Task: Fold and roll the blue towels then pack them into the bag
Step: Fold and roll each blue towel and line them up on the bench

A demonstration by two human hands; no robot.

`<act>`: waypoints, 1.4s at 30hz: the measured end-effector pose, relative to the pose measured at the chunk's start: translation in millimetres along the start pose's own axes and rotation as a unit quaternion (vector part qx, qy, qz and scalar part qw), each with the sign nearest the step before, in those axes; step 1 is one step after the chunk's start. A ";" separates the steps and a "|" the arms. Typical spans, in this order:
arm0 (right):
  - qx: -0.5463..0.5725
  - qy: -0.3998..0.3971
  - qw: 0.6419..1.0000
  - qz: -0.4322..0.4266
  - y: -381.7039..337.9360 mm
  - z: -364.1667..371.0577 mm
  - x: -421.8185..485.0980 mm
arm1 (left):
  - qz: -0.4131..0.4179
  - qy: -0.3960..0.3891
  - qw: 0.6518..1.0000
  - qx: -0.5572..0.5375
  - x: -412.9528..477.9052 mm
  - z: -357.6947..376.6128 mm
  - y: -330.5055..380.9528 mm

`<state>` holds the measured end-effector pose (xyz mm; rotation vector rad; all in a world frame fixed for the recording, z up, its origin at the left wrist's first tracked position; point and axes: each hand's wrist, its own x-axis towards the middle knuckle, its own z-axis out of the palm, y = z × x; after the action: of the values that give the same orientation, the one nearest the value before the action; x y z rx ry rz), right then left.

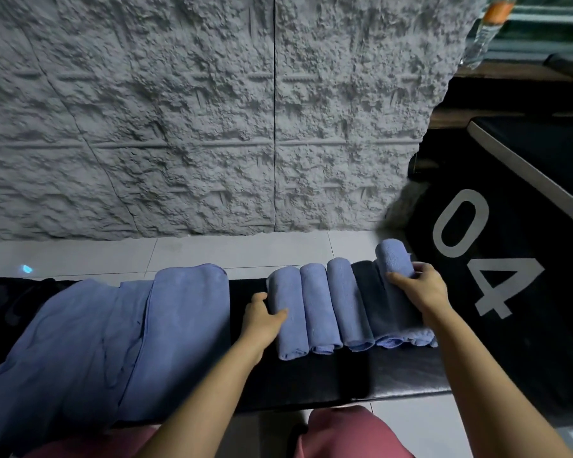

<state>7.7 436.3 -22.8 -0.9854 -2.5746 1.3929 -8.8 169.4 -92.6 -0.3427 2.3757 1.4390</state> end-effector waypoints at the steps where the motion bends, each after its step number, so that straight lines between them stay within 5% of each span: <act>1: -0.010 -0.008 1.000 0.004 7.4 2.1 3.4 | -0.008 -0.006 1.000 -0.008 2.8 3.1 -0.6; 17: -0.058 -0.023 0.998 -0.011 46.7 19.0 13.8 | -0.064 -0.004 0.996 0.069 28.6 35.6 -3.5; 23: -0.084 -0.018 0.996 -0.004 48.6 21.1 19.3 | -0.022 0.128 0.976 -0.177 12.7 17.5 29.3; 25: -0.092 -0.015 0.996 -0.002 49.2 22.3 20.2 | 0.006 0.078 0.949 -0.305 -2.9 14.5 56.1; 29: -0.091 -0.014 0.996 0.001 51.3 24.9 21.7 | 0.049 -0.193 0.863 -0.464 -22.9 24.6 105.9; 32: -0.082 -0.019 0.996 0.003 53.1 24.3 22.7 | 0.024 -0.230 0.891 -0.391 -13.7 59.8 106.0; 36: -0.079 -0.016 0.997 0.003 54.0 24.9 22.8 | 0.020 -0.136 0.987 -0.081 -4.1 99.0 84.9; 39: -0.077 -0.014 0.997 0.005 55.8 24.9 24.1 | 0.111 -0.016 0.992 0.065 -5.6 121.2 84.2; 42: -0.074 -0.016 0.997 -0.001 55.8 24.8 24.4 | 0.179 0.056 0.979 0.081 -16.9 136.5 90.6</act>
<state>8.4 453.4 -86.3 -0.9867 -2.7344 1.2432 -5.1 332.6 -71.1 0.0510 2.7314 1.3857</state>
